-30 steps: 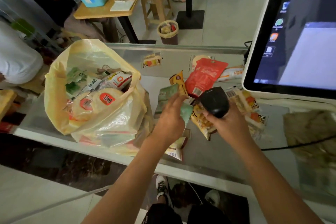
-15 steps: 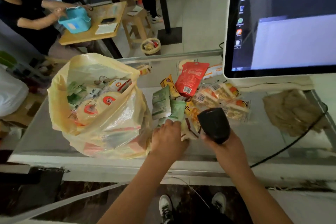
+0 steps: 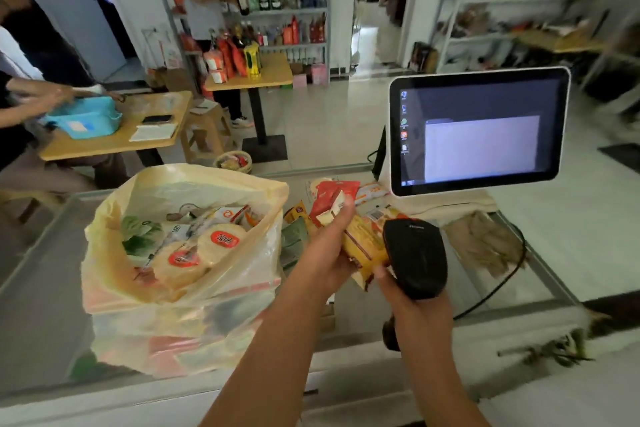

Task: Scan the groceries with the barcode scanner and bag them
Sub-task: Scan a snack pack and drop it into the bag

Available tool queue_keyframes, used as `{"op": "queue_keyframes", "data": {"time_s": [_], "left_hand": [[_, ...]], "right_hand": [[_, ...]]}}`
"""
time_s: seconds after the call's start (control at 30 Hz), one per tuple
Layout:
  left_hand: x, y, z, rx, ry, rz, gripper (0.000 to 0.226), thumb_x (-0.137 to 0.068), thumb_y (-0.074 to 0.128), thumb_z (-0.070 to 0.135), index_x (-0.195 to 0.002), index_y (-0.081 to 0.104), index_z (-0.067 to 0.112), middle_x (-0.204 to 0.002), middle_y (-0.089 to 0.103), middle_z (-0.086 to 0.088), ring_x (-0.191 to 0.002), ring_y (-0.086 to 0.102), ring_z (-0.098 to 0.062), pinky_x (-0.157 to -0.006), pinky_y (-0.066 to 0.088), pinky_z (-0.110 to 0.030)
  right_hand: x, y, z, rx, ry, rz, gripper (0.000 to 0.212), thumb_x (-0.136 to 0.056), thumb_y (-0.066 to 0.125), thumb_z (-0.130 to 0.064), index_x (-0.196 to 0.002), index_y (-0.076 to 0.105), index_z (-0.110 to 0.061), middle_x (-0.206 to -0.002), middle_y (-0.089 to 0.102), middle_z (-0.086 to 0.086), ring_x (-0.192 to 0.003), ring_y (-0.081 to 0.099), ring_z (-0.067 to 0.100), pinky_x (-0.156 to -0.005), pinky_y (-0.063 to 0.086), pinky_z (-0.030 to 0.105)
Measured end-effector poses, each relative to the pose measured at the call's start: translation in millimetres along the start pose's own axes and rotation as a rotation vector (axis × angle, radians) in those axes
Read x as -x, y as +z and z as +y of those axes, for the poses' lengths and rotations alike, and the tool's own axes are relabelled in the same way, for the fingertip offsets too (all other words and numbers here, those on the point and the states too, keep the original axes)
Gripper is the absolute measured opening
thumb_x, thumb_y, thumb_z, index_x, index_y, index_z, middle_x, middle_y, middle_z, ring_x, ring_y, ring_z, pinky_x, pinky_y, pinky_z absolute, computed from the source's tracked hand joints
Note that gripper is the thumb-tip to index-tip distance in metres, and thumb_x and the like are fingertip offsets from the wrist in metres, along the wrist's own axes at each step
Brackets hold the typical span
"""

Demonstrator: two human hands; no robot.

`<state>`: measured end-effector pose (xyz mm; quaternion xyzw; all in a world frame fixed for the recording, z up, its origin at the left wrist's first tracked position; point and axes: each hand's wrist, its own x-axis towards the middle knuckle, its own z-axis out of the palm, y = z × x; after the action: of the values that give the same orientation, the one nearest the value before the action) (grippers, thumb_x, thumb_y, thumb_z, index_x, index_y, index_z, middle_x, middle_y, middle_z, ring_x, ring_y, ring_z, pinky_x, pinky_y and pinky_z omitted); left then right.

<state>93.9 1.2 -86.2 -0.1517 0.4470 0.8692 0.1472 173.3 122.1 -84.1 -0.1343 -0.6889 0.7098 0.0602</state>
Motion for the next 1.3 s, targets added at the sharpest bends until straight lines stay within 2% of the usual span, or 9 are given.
{"op": "queue_keyframes", "data": {"time_s": [0.17,0.3,0.47,0.6,0.73,0.83,0.9,1.13,1.3], "left_hand": [[32,9,6,0.144,-0.023,-0.171,0.058,-0.093,0.052,0.052,-0.133,0.061,0.011,-0.126,0.067,-0.014,-0.107,0.069,-0.025,-0.083,0.056,-0.037],[43,2,24,0.076,0.022,-0.207,0.038,-0.095,0.058,0.038,-0.117,0.068,0.009,-0.112,0.071,-0.016,-0.093,0.071,-0.025,-0.080,0.058,-0.040],[41,13,31,0.208,0.130,-0.060,0.053,-0.100,0.047,0.040,-0.137,0.052,0.003,-0.128,0.064,-0.022,-0.117,0.064,-0.034,-0.090,0.057,-0.046],[32,32,37,0.245,0.179,0.146,0.048,-0.103,0.042,0.043,-0.121,0.063,0.004,-0.116,0.070,-0.022,-0.112,0.066,-0.037,-0.096,0.052,-0.050],[22,34,67,0.001,0.331,0.250,0.055,-0.101,0.042,0.051,-0.124,0.062,0.005,-0.115,0.069,-0.026,-0.104,0.069,-0.040,-0.085,0.060,-0.045],[21,30,98,-0.533,0.577,0.323,0.068,-0.093,0.038,0.072,-0.109,0.069,0.013,-0.103,0.074,-0.012,-0.092,0.072,-0.027,-0.087,0.057,-0.042],[26,26,120,-0.870,0.672,0.348,0.070,-0.089,0.035,0.079,-0.097,0.068,0.017,-0.093,0.073,-0.003,-0.087,0.069,-0.020,-0.089,0.053,-0.044],[26,12,172,-1.563,0.654,0.283,0.053,-0.095,0.037,0.067,-0.080,0.059,0.022,-0.076,0.065,0.001,-0.073,0.063,-0.017,-0.071,0.049,-0.039],[18,4,180,-1.664,0.651,0.288,0.054,-0.096,0.035,0.067,-0.081,0.061,0.023,-0.077,0.067,0.000,-0.074,0.064,-0.016,-0.073,0.053,-0.041]], "right_hand": [[-9,8,-20,0.055,-0.104,0.025,0.043,-0.071,0.084,-0.024,-0.110,0.066,-0.019,-0.093,0.072,0.001,-0.084,0.070,0.018,-0.072,0.055,0.035],[-24,4,-45,0.031,-0.047,-0.053,0.031,-0.076,0.080,-0.017,-0.104,0.067,-0.012,-0.080,0.069,-0.001,-0.067,0.064,0.003,-0.056,0.046,0.018],[-30,7,-60,0.055,-0.105,-0.137,0.037,-0.074,0.081,-0.017,-0.109,0.067,-0.014,-0.088,0.071,0.001,-0.082,0.068,0.012,-0.060,0.045,0.018],[-21,17,-53,0.120,-0.179,-0.142,0.055,-0.070,0.084,-0.025,-0.120,0.062,-0.019,-0.104,0.070,0.000,-0.101,0.064,0.017,-0.085,0.052,0.035],[-13,6,-63,0.134,-0.198,-0.193,0.054,-0.062,0.080,-0.046,-0.111,0.065,-0.031,-0.099,0.070,-0.009,-0.098,0.063,0.004,-0.086,0.051,0.030],[-16,-7,-78,0.179,-0.199,-0.285,0.039,-0.060,0.081,-0.046,-0.089,0.070,-0.022,-0.066,0.070,-0.004,-0.065,0.066,0.008,-0.061,0.049,0.013],[-16,-10,-86,0.216,-0.243,-0.359,0.041,-0.058,0.081,-0.050,-0.080,0.069,-0.018,-0.054,0.062,-0.007,-0.054,0.059,0.010,-0.058,0.047,0.020],[-12,-2,-89,0.270,-0.299,-0.400,0.033,-0.061,0.090,-0.024,-0.085,0.067,-0.031,-0.067,0.065,-0.033,-0.066,0.060,-0.015,-0.056,0.042,0.003],[-13,4,-91,0.271,-0.253,-0.407,0.029,-0.063,0.089,-0.017,-0.071,0.064,-0.029,-0.062,0.062,-0.036,-0.063,0.057,-0.019,-0.054,0.040,-0.001]]}}
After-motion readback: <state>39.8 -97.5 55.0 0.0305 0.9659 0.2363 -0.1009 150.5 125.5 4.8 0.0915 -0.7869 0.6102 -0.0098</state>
